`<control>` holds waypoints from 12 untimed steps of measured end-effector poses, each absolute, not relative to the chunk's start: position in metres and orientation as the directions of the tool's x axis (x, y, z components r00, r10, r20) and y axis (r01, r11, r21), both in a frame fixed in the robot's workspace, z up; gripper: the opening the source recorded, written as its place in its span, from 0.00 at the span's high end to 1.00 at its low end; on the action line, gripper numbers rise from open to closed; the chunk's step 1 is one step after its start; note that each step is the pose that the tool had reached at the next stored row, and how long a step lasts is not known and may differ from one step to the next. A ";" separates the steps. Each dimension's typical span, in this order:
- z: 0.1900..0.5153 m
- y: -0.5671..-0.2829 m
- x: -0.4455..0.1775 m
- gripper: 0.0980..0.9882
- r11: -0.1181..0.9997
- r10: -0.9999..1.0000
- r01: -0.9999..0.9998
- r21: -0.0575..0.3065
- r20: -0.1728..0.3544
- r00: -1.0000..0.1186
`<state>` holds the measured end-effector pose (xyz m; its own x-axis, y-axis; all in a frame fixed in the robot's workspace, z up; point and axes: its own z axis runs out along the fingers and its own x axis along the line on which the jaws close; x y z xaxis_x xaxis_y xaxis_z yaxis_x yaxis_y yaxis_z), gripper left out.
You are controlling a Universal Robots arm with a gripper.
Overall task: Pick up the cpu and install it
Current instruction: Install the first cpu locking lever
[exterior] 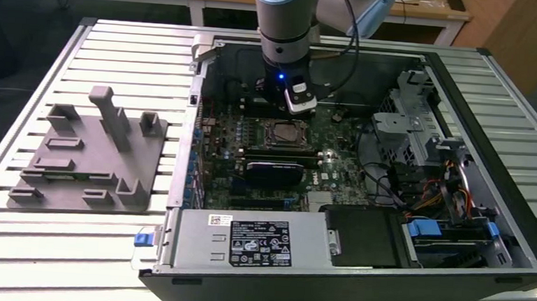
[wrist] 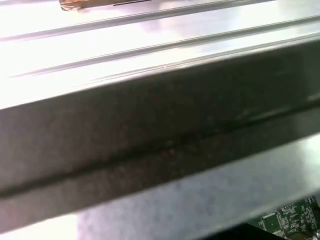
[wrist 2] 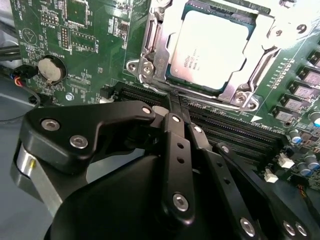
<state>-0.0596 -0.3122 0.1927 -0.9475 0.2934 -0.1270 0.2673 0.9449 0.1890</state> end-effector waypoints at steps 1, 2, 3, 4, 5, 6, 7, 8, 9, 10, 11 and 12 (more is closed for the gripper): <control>0.193 -0.312 -0.060 0.99 0.945 0.293 0.267 0.189 -0.127 -0.947; 0.193 -0.312 -0.060 0.99 0.945 0.293 0.267 0.190 -0.127 -0.947; 0.194 -0.312 -0.060 0.99 0.945 0.293 0.267 0.190 -0.127 -0.947; 0.195 -0.312 -0.059 0.99 0.945 0.293 0.267 0.190 -0.127 -0.947; 0.196 -0.312 -0.060 0.99 0.945 0.293 0.267 0.189 -0.127 -0.947; 0.198 -0.312 -0.060 0.99 0.945 0.293 0.267 0.189 -0.127 -0.947; 0.200 -0.312 -0.060 0.99 0.945 0.293 0.267 0.189 -0.127 -0.947; 0.202 -0.312 -0.060 0.99 0.945 0.293 0.267 0.189 -0.127 -0.947; 0.203 -0.312 -0.060 0.99 0.945 0.293 0.267 0.189 -0.127 -0.948; 0.205 -0.312 -0.060 0.99 0.945 0.293 0.267 0.189 -0.127 -0.948; 0.207 -0.312 -0.060 0.99 0.945 0.293 0.267 0.189 -0.127 -0.948; 0.209 -0.312 -0.060 0.99 0.945 0.293 0.267 0.189 -0.127 -0.948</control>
<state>-0.0596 -0.3122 0.2086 -0.9475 0.2934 -0.1271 0.2672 0.9449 0.1891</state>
